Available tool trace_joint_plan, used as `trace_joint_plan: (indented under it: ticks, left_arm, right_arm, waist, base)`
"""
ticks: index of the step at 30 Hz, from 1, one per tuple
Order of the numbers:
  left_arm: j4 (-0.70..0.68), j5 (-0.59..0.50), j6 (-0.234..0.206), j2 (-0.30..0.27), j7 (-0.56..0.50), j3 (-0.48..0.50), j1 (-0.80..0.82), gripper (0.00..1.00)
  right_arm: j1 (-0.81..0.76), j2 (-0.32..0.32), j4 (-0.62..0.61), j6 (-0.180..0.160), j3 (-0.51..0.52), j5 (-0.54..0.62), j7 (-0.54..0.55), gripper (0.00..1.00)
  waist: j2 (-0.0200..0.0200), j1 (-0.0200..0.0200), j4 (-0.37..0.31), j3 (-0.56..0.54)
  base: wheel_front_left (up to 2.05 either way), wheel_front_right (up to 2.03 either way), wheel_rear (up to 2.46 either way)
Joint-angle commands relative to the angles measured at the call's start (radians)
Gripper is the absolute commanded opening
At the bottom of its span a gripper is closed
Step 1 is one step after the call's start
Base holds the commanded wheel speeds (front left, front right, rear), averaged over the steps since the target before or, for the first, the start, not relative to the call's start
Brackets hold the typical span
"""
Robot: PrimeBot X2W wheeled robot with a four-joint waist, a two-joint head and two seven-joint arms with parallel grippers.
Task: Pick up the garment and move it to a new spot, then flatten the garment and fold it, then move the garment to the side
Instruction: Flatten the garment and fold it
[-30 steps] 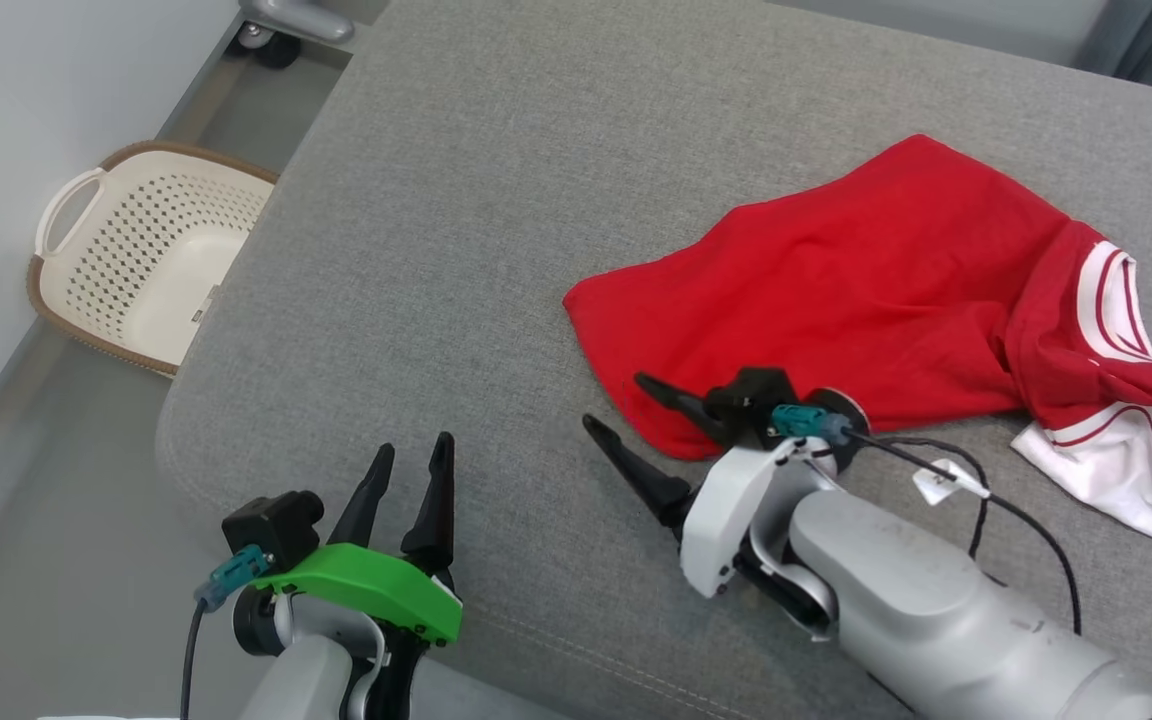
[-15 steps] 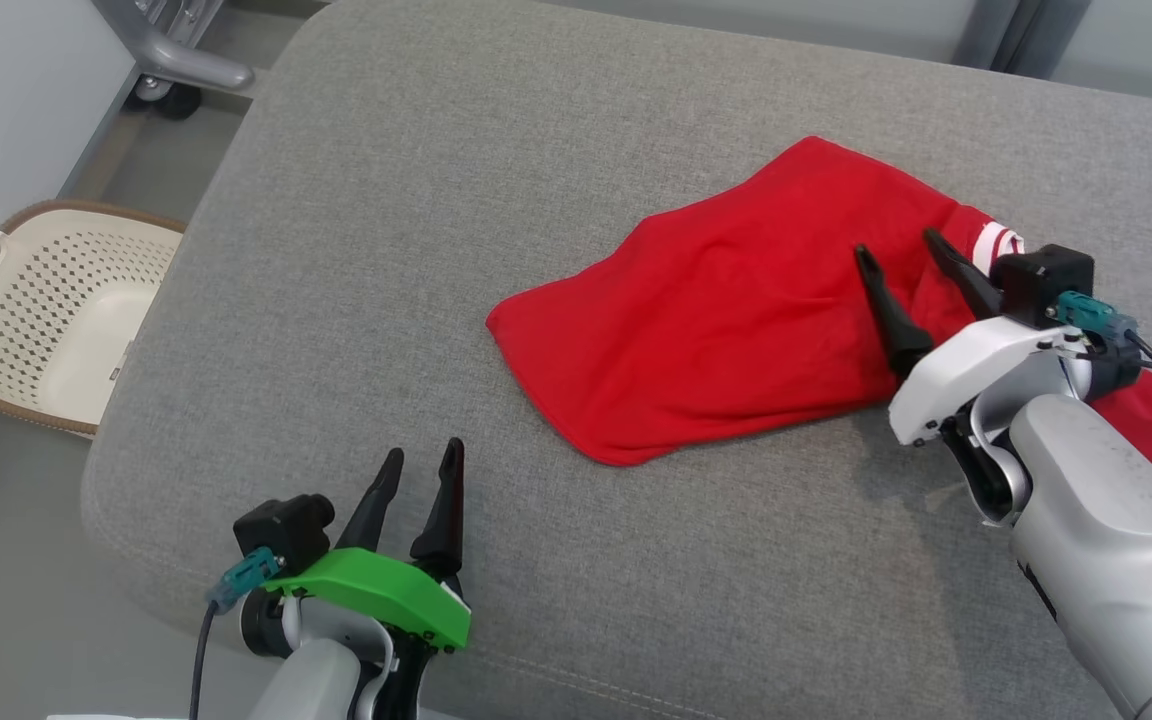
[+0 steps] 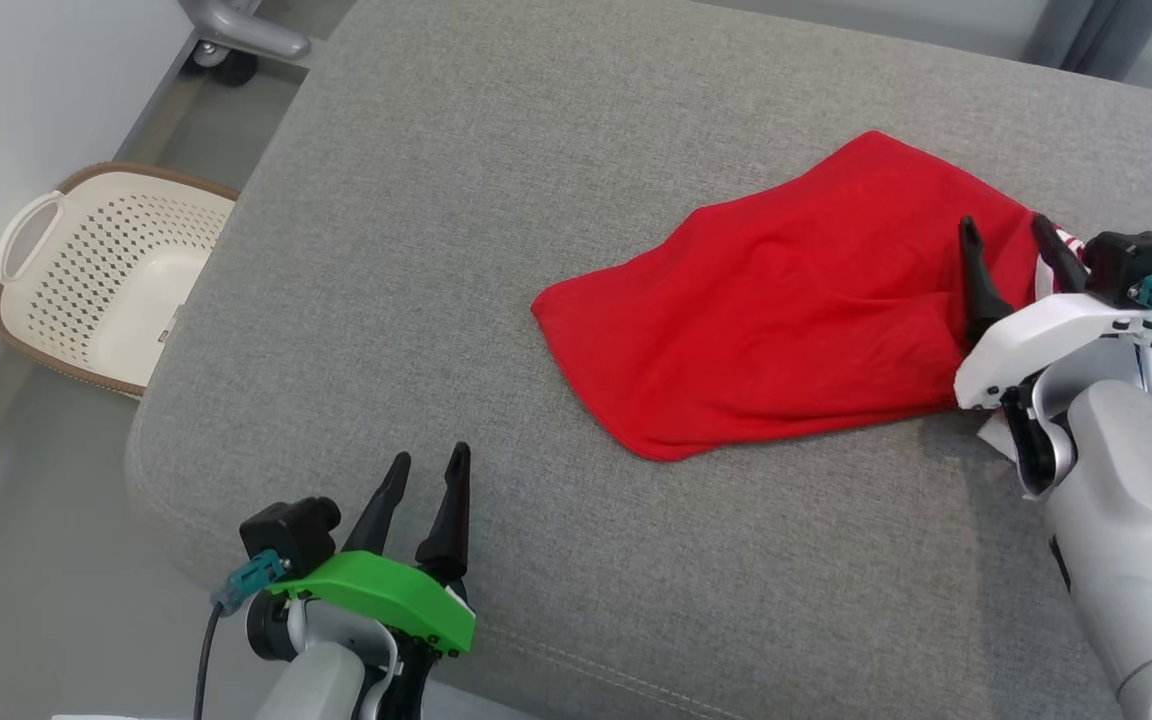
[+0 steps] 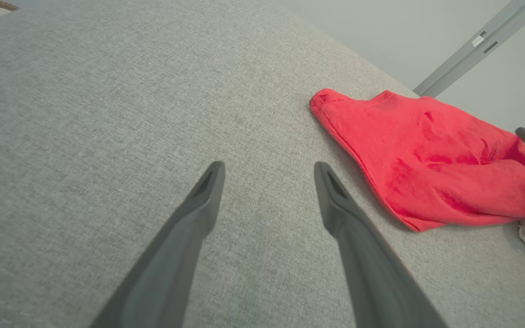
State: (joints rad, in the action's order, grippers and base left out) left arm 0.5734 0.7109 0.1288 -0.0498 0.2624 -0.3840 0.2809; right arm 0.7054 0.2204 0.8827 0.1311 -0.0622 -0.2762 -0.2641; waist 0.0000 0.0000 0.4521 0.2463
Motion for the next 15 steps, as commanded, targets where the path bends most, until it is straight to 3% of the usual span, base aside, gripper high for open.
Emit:
trace_joint_plan:
  ticks: [1, 12, 13, 14, 15]
  left_arm:
    - [-0.001, 0.003, 0.002, -0.002, 0.003, 0.003, -0.009, 1.00]
    - [0.000, 0.004, 0.002, -0.002, 0.003, -0.004, 0.003, 1.00]
    - [0.000, 0.003, 0.002, -0.002, 0.003, -0.004, 0.003, 1.00]
    - [0.000, 0.002, 0.002, -0.002, 0.003, -0.004, 0.003, 1.00]
    - [0.001, 0.001, 0.002, -0.002, 0.003, -0.004, 0.002, 1.00]
  right_arm:
    - [-0.020, -0.018, 0.026, -0.001, 0.025, 0.035, 0.000, 1.00]
    - [0.020, -0.079, 0.136, -0.001, 0.169, 0.193, 0.000, 1.00]
    - [0.022, -0.084, 0.136, -0.001, 0.166, 0.204, 0.000, 0.67]
    - [0.024, -0.090, 0.130, -0.001, 0.159, 0.207, 0.000, 0.11]
    - [0.025, -0.100, 0.127, -0.001, 0.148, 0.205, 0.000, 0.00]
  waist:
    - [0.0000, 0.0000, 0.004, -0.002]
    - [0.0000, 0.0000, -0.008, 0.001]
    - [0.0000, 0.0000, -0.009, 0.000]
    - [0.0000, 0.0000, -0.010, -0.001]
    - [0.0000, 0.0000, -0.011, -0.002]
  base:
    - [0.00, 0.00, 0.00]
    - [0.00, 0.00, 0.00]
    - [0.00, 0.00, 0.00]
    - [0.00, 0.00, 0.00]
    - [0.00, 0.00, 0.00]
